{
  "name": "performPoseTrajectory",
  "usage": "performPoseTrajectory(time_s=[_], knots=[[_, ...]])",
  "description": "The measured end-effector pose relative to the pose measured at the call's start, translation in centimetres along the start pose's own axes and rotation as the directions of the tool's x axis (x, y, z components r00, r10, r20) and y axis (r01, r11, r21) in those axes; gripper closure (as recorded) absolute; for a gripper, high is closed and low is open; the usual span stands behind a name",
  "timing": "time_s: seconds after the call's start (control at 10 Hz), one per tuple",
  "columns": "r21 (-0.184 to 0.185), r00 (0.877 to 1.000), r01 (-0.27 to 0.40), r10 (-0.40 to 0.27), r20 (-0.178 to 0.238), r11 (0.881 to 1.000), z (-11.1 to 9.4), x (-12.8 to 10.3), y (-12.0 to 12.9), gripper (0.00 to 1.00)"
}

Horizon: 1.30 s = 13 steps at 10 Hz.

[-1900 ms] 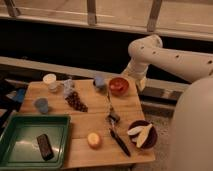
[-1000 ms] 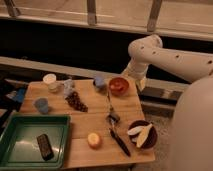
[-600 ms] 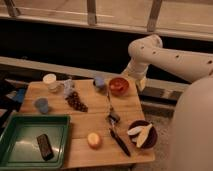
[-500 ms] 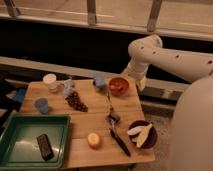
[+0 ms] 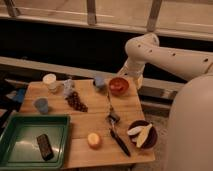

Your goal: Place grapes in table surface

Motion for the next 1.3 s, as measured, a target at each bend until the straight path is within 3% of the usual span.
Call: performPoseTrajectory(time_s=[0.1, 0.3, 0.4, 0.5, 0.6, 1.0, 1.1, 1.3], knots=[[-0.010, 1.000, 0.021, -0.021, -0.009, 1.000, 0.1, 0.5, 0.9, 0.20], [-0.062, 0.995, 0.090, -0.092, -0.039, 0.994, -0.1, 2.2, 4.1, 0.20], [-0.093, 0.990, 0.122, -0.128, -0.053, 0.988, -0.2, 3.4, 6.1, 0.20], [-0.144, 0.978, 0.185, -0.196, -0.070, 0.972, -0.5, 5.7, 9.1, 0.20], [-0.155, 0.974, 0.200, -0.213, -0.073, 0.968, -0.6, 6.2, 9.6, 0.20], [-0.153, 0.974, 0.203, -0.216, -0.071, 0.967, -0.6, 6.2, 9.7, 0.20], [-0.150, 0.970, 0.218, -0.232, -0.078, 0.964, -0.5, 6.4, 9.6, 0.20], [-0.158, 0.947, 0.284, -0.302, -0.110, 0.946, 0.3, 9.2, 10.5, 0.20]])
